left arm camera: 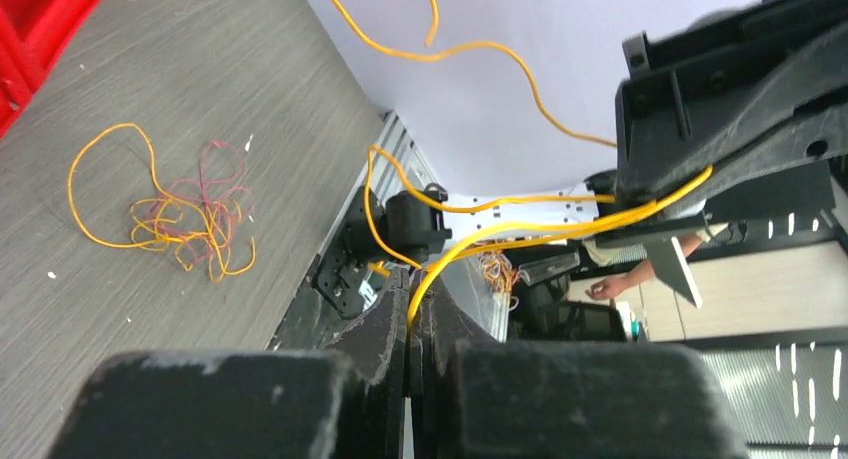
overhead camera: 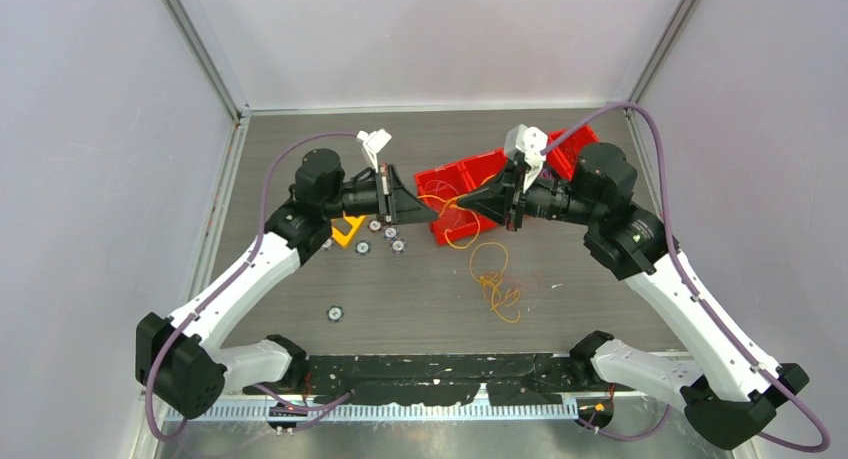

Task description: Untangle the cables

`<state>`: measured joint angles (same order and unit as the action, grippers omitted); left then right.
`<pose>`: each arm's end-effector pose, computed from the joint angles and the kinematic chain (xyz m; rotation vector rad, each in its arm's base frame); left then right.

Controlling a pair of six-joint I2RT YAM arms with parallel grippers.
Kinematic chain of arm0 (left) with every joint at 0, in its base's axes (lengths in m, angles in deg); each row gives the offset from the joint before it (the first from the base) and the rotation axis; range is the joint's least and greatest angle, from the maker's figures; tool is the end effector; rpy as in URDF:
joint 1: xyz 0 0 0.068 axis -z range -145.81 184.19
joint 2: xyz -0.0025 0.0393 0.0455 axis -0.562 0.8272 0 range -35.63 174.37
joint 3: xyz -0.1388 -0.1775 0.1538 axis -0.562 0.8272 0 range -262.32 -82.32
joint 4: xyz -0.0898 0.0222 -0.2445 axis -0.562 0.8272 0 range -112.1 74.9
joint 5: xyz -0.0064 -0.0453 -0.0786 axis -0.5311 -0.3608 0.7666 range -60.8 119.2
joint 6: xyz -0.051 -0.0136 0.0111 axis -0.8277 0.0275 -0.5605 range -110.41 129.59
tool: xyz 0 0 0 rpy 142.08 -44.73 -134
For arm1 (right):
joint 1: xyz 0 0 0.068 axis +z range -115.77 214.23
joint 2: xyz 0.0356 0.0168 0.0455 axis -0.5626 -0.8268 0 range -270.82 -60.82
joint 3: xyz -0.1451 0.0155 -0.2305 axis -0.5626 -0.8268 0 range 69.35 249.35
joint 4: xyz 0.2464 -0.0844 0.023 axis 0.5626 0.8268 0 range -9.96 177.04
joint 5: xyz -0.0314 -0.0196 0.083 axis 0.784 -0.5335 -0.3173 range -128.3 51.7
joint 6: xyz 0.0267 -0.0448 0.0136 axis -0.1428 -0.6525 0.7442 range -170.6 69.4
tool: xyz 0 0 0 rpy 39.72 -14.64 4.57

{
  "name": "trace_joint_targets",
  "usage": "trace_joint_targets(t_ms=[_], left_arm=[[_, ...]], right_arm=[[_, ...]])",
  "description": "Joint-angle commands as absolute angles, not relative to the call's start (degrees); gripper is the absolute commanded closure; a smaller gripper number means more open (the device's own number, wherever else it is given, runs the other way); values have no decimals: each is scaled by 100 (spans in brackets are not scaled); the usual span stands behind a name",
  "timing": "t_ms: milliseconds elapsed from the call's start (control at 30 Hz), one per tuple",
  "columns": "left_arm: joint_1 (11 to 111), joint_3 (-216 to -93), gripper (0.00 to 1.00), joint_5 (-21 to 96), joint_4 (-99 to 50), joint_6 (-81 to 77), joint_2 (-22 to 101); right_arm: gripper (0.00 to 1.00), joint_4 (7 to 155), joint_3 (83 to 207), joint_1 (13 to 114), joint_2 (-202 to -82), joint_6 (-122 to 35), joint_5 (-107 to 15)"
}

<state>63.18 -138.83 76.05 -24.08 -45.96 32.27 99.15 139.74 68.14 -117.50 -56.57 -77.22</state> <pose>0.2234 -0.1534 0.3525 0.2454 2.0310 -1.7106 0.1534 0.1301 0.4408 -1.0591 1.3672 0.9261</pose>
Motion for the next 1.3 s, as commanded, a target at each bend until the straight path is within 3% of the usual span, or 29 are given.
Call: trace_joint_targets(t_ms=[0, 67, 133, 167, 233, 300, 367, 433, 633, 967, 1267], left_arm=[[6437, -13996, 100, 7612, -2025, -3787, 3225], [6434, -13996, 99, 7500, -1512, -3298, 3129], [6343, -14008, 88, 7341, -1102, -2790, 2952], [6253, -13980, 79, 7269, -1000, -2623, 2843], [6023, -13975, 49, 7097, -788, -2284, 2618], [5780, -14045, 26, 6967, -507, -1842, 2424], [5602, -14197, 11, 6766, -151, -1278, 2288], [5514, -14341, 3, 6397, 233, -827, 2159], [5449, -14154, 0, 6041, 290, -372, 1688], [5442, -14037, 0, 6199, 110, -632, 1661], [5250, -14071, 0, 6412, 161, -640, 1772]], right_arm=[[95, 9220, 14227, 6639, -11763, -5136, -7781], [95, 9107, 14240, 6310, -11835, -4861, -7921], [95, 9232, 14305, 5955, -11918, -4890, -7936], [95, 9286, 14312, 5684, -11944, -4904, -7922], [95, 9663, 14320, 5279, -12093, -5108, -7897], [95, 9972, 14382, 5035, -12186, -5530, -7746], [95, 10351, 14295, 4821, -12328, -5922, -7520], [95, 10577, 14200, 4695, -12485, -6257, -7166], [95, 10254, 13986, 4605, -13102, -6314, -6121], [95, 7726, 13913, 4558, -14543, -4224, -6902], [94, 6563, 14599, 4299, -16303, -2851, -7229]])
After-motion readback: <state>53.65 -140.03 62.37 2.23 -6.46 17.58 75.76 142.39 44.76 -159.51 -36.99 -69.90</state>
